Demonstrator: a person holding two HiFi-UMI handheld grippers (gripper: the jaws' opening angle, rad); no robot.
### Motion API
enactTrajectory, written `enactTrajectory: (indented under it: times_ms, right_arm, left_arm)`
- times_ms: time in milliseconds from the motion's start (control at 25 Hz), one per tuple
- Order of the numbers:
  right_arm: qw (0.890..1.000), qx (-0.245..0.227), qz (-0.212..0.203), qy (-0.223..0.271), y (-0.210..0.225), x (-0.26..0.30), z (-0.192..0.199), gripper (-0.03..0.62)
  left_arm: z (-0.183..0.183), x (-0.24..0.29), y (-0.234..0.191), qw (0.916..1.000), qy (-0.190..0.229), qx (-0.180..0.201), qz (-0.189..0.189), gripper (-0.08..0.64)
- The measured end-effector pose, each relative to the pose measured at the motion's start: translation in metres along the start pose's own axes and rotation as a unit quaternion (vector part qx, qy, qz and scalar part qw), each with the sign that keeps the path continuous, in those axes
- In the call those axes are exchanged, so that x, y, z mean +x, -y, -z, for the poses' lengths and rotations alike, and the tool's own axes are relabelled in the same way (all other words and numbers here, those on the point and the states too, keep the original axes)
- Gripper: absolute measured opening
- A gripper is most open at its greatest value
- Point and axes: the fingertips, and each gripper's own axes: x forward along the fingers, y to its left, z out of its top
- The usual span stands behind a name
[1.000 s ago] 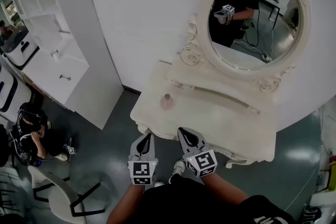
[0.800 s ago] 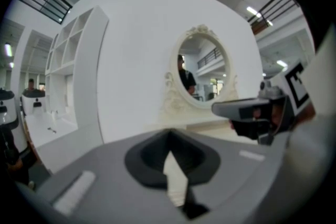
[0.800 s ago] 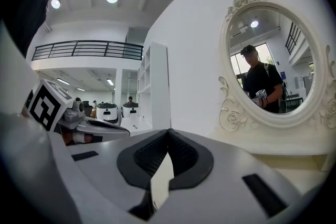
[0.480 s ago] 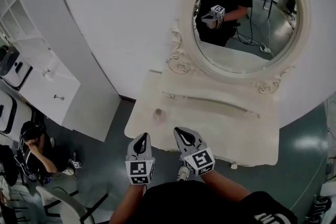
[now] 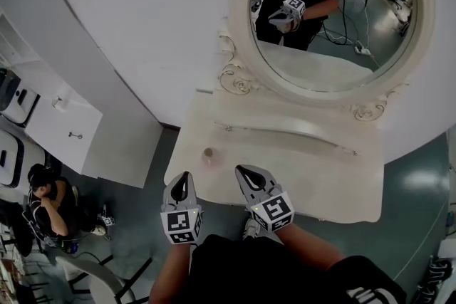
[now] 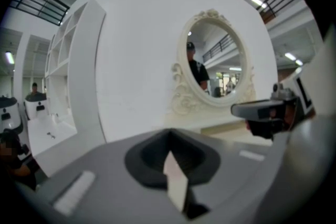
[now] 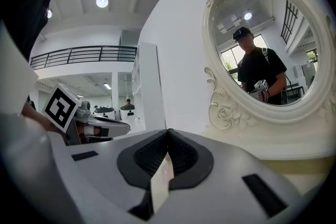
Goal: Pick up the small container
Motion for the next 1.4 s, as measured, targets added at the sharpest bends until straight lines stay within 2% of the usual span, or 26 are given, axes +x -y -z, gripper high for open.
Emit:
enactTrajectory:
  times_ms: [280, 520, 760, 960, 1120, 1400]
  right_arm:
    - [0.999, 0.03, 0.023, -0.007, 0.007, 0.015, 0.004, 0.006]
    - [0.997, 0.03, 0.076, -0.011, 0.018, 0.036, 0.004, 0.006]
    - [0.991, 0.024, 0.132, -0.005, 0.018, 0.045, -0.009, 0.006]
    - [0.986, 0.027, 0.165, -0.016, 0.022, 0.054, 0.002, 0.006]
    - [0.984, 0.024, 0.174, -0.039, 0.019, 0.06, 0.018, 0.006]
    - [0.981, 0.02, 0.175, -0.082, 0.007, 0.061, 0.048, 0.006]
  left_arm:
    - [0.005, 0.022, -0.01, 0.9997, -0.009, 0.008, 0.021, 0.008]
    - [0.011, 0.05, -0.021, 0.9973, -0.014, 0.018, 0.069, 0.008]
    - [0.02, 0.069, -0.031, 0.9911, -0.025, 0.03, 0.127, 0.008]
    - [0.037, 0.082, -0.024, 0.9839, -0.05, 0.045, 0.166, 0.008]
    - [0.051, 0.089, -0.016, 0.9784, -0.058, 0.046, 0.193, 0.008]
    - [0.064, 0.094, -0.002, 0.9702, -0.046, 0.035, 0.235, 0.008]
